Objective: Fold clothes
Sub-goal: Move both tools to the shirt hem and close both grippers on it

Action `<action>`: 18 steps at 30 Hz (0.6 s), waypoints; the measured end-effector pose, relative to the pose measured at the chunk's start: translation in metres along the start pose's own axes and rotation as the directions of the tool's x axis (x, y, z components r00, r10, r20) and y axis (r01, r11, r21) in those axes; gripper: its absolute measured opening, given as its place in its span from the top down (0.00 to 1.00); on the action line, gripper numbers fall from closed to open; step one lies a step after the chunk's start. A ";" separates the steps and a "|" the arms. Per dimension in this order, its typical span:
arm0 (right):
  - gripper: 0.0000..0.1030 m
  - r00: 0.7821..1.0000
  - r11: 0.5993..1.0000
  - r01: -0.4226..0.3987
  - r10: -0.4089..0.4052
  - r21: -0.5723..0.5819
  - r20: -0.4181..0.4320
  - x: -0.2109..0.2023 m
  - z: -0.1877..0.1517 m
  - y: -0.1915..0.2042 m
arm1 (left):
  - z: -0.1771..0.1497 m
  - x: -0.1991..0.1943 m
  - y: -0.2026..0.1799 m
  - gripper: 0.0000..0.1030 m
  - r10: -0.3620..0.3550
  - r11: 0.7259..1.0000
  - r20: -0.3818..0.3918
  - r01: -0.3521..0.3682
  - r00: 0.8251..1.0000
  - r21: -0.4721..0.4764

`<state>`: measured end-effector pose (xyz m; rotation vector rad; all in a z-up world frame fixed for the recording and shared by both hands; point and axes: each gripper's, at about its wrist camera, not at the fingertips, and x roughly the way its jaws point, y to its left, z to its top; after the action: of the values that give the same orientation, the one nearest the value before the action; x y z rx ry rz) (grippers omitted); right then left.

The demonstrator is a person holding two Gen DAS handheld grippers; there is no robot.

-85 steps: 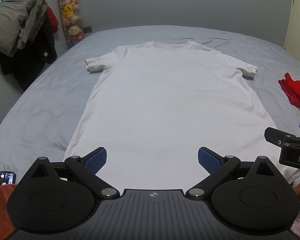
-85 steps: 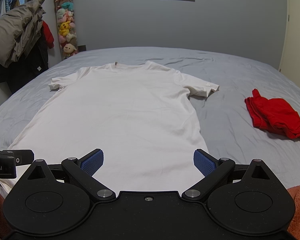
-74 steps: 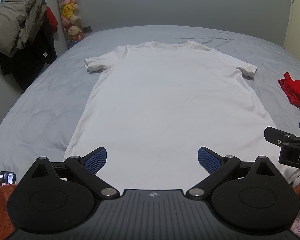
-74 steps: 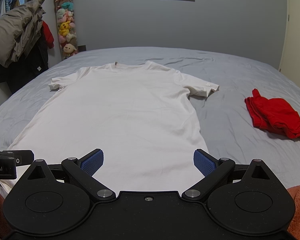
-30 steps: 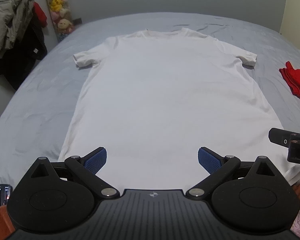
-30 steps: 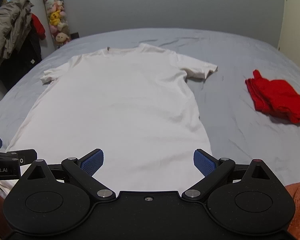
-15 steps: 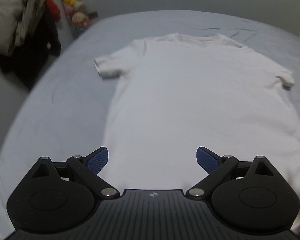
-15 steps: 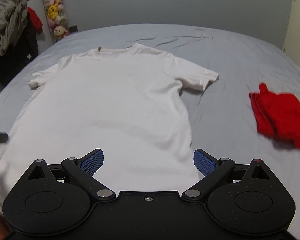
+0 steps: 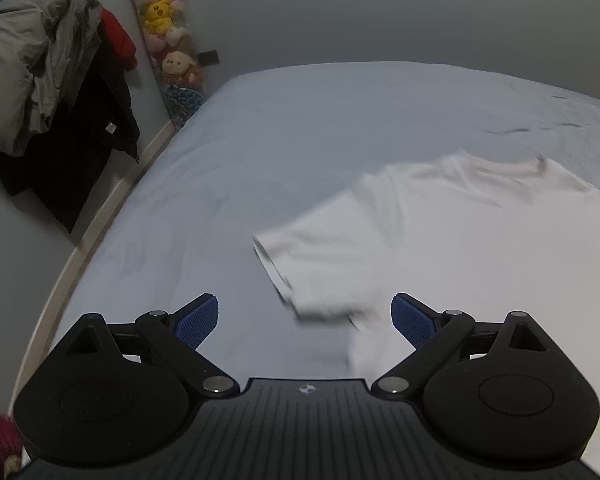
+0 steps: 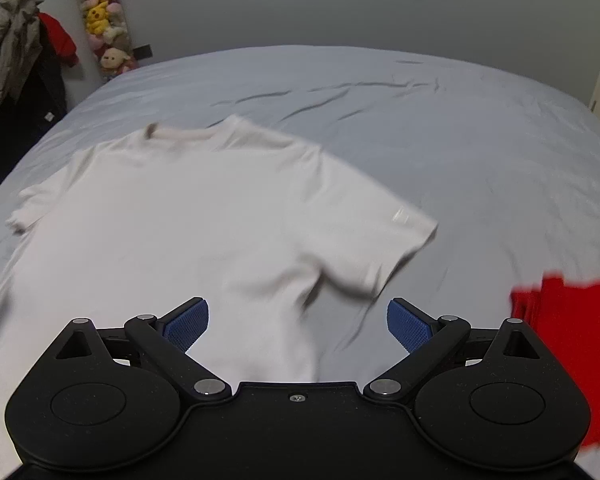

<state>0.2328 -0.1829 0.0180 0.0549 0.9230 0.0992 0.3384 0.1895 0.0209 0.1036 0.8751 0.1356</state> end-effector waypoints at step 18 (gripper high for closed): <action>0.07 0.995 0.971 -0.002 0.025 0.240 -0.095 0.111 0.043 -0.098 | 0.024 0.151 0.062 0.48 -0.130 0.956 -0.145 0.085 0.981 -0.282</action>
<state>0.3394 -0.2682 -0.0531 0.2827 1.0286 0.0022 0.4473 0.2738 -0.0693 -0.2183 1.0135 0.1641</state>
